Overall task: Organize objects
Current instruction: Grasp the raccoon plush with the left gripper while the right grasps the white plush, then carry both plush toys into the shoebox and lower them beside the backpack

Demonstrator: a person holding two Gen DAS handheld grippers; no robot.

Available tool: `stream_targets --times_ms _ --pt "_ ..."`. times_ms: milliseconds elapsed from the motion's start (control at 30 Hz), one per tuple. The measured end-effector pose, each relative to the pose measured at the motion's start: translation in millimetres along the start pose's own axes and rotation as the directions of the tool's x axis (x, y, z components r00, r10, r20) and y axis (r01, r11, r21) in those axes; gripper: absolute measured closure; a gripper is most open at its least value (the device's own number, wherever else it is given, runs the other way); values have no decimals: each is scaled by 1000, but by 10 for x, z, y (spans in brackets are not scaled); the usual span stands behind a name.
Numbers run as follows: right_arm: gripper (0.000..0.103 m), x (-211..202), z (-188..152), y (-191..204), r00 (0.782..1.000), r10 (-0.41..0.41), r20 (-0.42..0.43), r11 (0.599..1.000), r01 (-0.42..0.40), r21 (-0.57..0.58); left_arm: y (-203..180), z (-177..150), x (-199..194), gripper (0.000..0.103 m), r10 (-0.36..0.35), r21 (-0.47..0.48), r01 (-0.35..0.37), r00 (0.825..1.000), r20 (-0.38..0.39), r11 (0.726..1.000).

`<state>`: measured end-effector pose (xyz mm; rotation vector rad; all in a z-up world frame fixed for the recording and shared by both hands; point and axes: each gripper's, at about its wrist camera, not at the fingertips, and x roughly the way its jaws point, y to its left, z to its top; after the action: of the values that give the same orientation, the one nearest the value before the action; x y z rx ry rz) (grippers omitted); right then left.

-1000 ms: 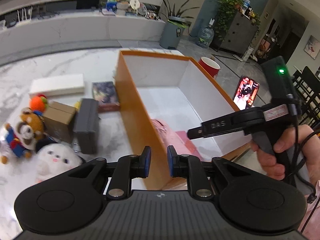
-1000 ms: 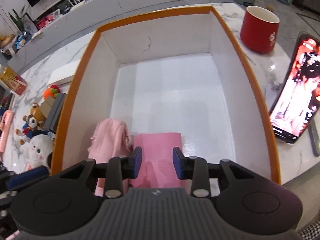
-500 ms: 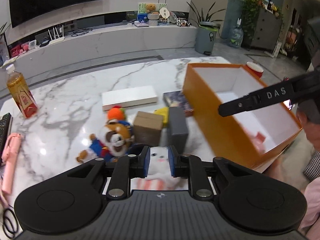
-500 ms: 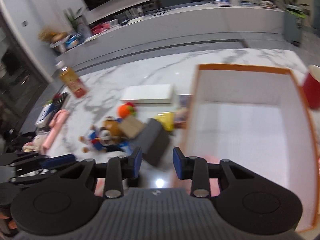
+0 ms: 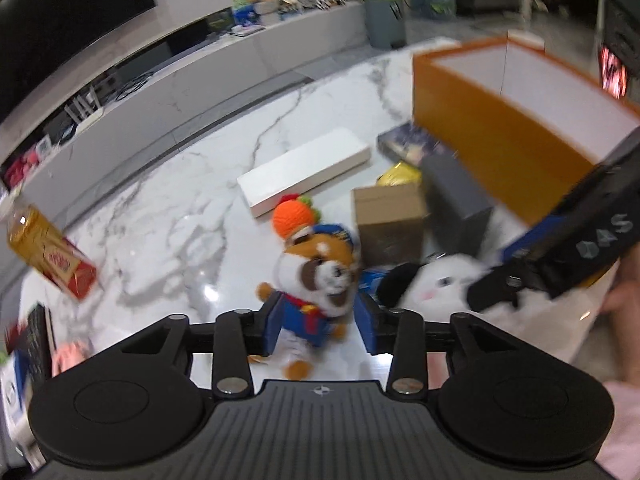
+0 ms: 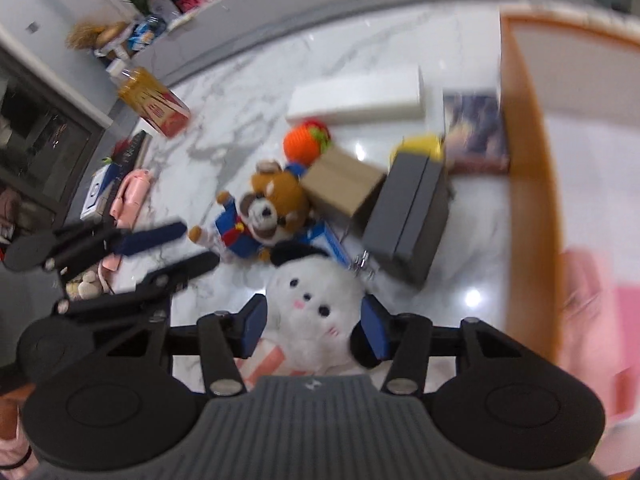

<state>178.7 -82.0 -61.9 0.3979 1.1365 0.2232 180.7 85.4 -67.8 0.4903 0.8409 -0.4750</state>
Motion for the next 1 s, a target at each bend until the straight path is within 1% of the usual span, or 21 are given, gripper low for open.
stream_targets --times_ms 33,67,133,200,267,300,367,433,533,600,633,667,800,867,1000 --pt "43 64 -12 -9 1000 -4 -12 1000 4 26 46 -2 78 54 -1 11 1 1000 -11 1000" --pt "33 128 -27 -26 1000 -9 -23 998 10 59 93 -2 146 53 -10 16 11 1000 -23 1000" --pt "26 212 -56 -54 999 -15 -32 994 18 106 175 1 269 46 -44 14 45 998 -51 999" --pt "22 261 -76 -77 999 4 -42 991 2 136 226 8 399 43 -80 21 82 993 -88 996" --pt "18 313 -80 -90 999 4 -47 987 4 160 253 16 524 43 -88 30 92 988 -125 995" --pt "17 335 -73 -97 999 8 -49 986 0 168 269 18 579 45 -89 32 94 986 -140 995" --pt "17 384 -62 -104 998 16 -55 984 -6 180 301 19 661 46 -110 28 117 980 -167 993" --pt "17 440 -46 -76 998 26 -65 985 -15 172 314 15 710 48 -130 20 136 976 -176 991" --pt "17 539 -39 -8 996 29 -82 989 -16 150 299 13 714 50 -126 19 132 975 -182 991" --pt "19 583 -44 17 996 36 -81 989 -24 144 284 -1 698 52 -117 10 121 976 -182 993" --pt "24 588 -44 28 996 47 -81 989 -35 142 276 -10 688 53 -115 3 117 977 -182 993" --pt "25 583 -41 44 995 50 -81 990 -38 136 267 -20 674 54 -112 -9 112 977 -184 994" --pt "29 538 -65 149 998 15 -66 999 -12 42 203 -78 606 56 -93 -68 82 977 -190 994" --pt "30 514 -88 174 998 1 -62 1000 0 13 160 -112 570 57 -82 -99 64 979 -186 993" --pt "32 431 -133 206 998 -49 -43 998 47 -46 76 -208 458 59 -60 -179 28 983 -174 983"
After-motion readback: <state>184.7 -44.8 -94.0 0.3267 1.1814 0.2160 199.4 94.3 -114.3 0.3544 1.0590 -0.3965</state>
